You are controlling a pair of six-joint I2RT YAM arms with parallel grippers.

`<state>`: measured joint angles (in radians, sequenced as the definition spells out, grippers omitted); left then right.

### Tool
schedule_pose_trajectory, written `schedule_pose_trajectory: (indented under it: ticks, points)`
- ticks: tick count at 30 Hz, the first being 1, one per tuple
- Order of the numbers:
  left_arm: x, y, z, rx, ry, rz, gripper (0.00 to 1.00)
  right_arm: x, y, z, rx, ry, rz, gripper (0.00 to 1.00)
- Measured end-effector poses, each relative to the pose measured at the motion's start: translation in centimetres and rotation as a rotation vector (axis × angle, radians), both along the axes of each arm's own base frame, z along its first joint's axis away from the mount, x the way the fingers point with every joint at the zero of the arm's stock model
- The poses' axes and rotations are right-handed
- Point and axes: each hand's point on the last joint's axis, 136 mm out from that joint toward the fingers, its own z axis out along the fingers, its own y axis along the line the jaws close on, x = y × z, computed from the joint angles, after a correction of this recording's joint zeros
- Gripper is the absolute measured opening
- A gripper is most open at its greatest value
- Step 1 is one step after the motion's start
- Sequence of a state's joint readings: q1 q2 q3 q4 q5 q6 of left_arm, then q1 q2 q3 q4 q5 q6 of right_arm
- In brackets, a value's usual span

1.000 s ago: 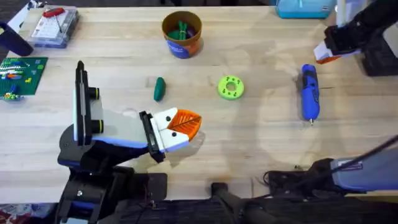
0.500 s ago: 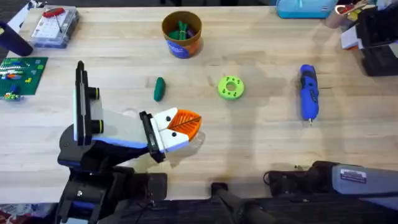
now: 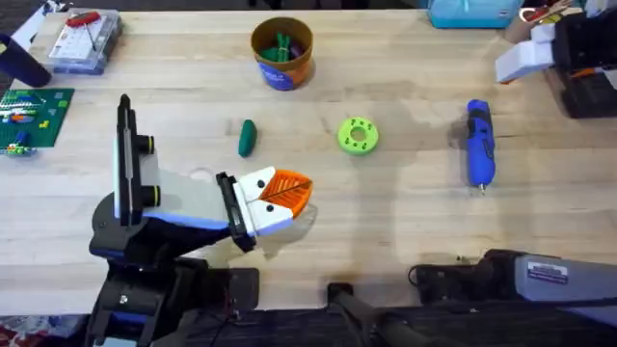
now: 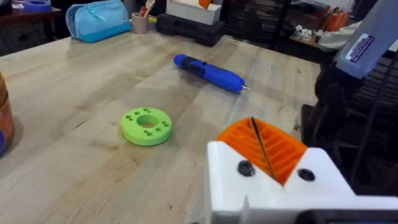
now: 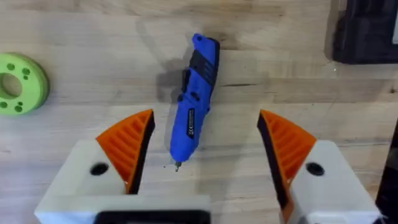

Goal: Pick up the gripper from the table and insert it into the empty holder that is missing its gripper. Then pick up a screw, insert it into the mounting hole, and use the screwdriver to tighten it. Finally, clean up the table by picking up the vegetable and placing it into the bucket.

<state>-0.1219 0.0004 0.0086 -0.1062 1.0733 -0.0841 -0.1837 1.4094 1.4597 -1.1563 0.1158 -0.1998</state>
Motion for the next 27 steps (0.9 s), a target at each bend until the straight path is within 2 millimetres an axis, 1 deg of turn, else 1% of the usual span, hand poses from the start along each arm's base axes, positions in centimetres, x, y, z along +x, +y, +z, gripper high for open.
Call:
schedule_pose_trajectory:
  ticks: [3, 6, 14, 19, 22, 27]
  points:
    - [0.0, 0.0, 0.0, 0.0, 0.0, 0.0, 0.011, 0.1, -0.1, -0.7, 0.005, 0.0, -0.013, 0.996]
    - [0.0, 0.0, 0.0, 0.0, 0.0, 0.0, 0.011, 0.0, -0.4, -2.3, 0.009, 0.015, -0.028, 0.996]
    - [0.0, 0.0, 0.0, 0.0, 0.001, 0.0, 0.011, -1.3, -1.6, -8.6, 0.028, 0.072, -0.083, 0.996]
    - [0.0, 0.0, 0.0, 0.0, 0.001, 0.0, 0.011, -2.3, -1.8, -11.8, 0.063, 0.111, -0.111, 0.996]
    - [0.0, 0.0, 0.0, 0.0, 0.001, 0.0, 0.011, -2.5, -1.8, -13.2, 0.076, 0.147, -0.12, 0.996]
    - [0.0, 0.0, 0.0, 0.0, 0.001, 0.0, 0.011, -1.8, -1.9, -15.0, 0.085, 0.18, -0.113, 0.996]
